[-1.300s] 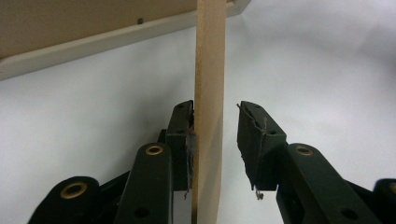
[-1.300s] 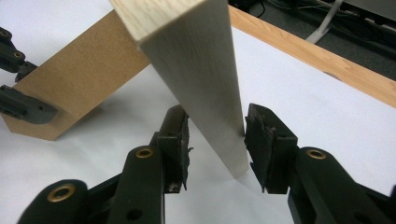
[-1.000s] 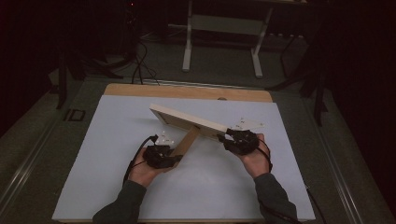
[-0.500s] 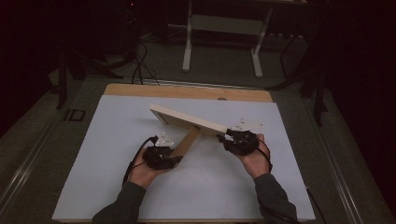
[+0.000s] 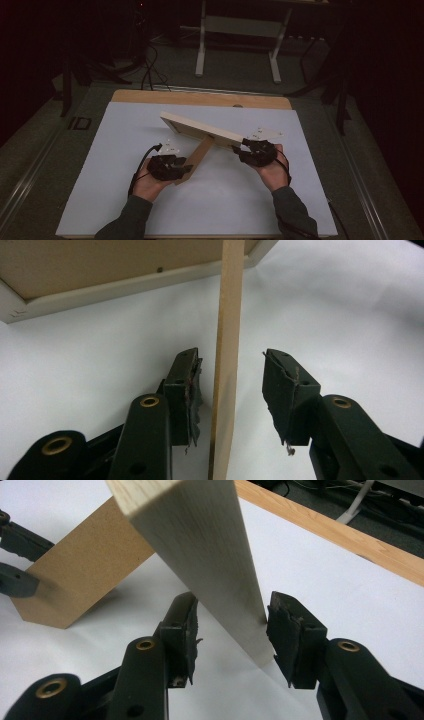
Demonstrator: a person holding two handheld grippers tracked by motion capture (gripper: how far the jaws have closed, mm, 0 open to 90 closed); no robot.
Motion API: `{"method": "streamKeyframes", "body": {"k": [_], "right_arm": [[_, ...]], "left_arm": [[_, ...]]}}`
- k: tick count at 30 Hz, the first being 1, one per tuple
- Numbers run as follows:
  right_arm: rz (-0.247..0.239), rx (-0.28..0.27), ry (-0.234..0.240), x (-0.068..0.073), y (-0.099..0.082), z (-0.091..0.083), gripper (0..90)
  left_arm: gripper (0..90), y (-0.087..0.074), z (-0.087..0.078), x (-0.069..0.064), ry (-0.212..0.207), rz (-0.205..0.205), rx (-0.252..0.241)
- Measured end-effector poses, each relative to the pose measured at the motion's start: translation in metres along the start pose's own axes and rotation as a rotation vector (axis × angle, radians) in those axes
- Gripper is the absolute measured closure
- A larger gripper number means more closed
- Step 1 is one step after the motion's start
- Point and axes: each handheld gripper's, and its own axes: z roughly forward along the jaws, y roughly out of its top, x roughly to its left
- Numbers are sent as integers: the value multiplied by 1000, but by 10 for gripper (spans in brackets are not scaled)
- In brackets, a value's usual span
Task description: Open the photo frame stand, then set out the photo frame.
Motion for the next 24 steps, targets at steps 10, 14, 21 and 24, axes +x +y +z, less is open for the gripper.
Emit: {"method": "streamKeyframes", "body": {"k": [10, 14, 21, 24], "right_arm": [[6, 2, 12, -1, -2, -1, 519], [19, 2, 16, -3, -6, -2, 504], [23, 19, 24, -4, -11, -3, 492], [23, 28, 29, -4, -13, -2, 489]], "left_arm": [[591, 3, -9, 6, -12, -35, -35], [596, 4, -14, 10, -31, -71, -61], [612, 9, -19, 13, -44, -90, -78], [612, 13, -21, 13, -38, -85, -84]]}}
